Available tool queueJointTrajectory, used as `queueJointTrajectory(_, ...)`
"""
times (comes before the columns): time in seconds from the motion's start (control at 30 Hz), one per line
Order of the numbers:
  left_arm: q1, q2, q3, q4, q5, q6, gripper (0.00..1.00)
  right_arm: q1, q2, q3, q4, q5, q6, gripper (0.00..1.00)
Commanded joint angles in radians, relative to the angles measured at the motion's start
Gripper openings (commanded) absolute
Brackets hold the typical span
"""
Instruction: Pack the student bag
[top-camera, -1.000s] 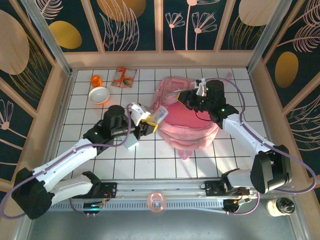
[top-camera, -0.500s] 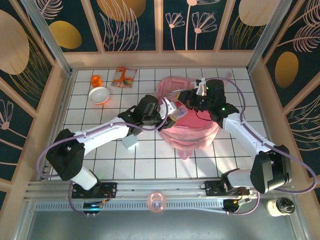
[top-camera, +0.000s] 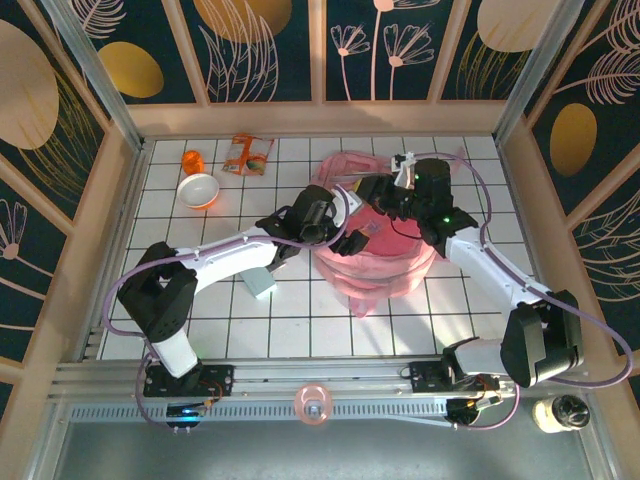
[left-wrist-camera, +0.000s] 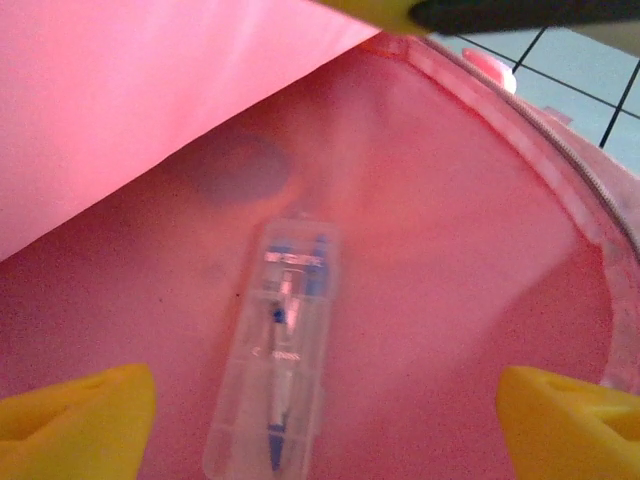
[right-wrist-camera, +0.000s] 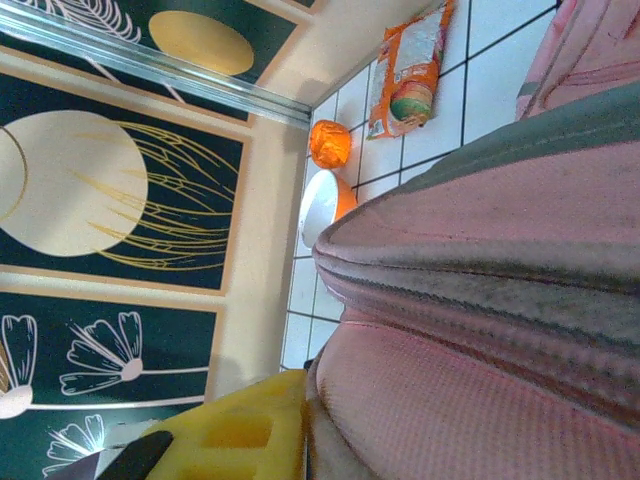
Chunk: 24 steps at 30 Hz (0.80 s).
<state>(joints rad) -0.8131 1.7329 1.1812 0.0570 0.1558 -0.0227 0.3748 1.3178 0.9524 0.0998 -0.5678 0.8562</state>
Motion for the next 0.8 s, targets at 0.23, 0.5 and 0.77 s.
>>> queueJointTrajectory(0.23,0.006,-0.12,-0.036,-0.006,-0.039,-0.264,0.97,0.013,-0.024,-0.043,0.145,0.028,0.015,0.16)
queueJointTrajectory(0.5,0.008,-0.193,-0.025,-0.12,-0.048,-0.406,0.98,0.021,-0.035,-0.062,0.166,0.019,0.017,0.16)
queueJointTrajectory(0.77,0.059,-0.32,-0.03,-0.312,-0.119,-0.504,0.99,0.037,-0.045,-0.059,0.151,0.029,0.003,0.16)
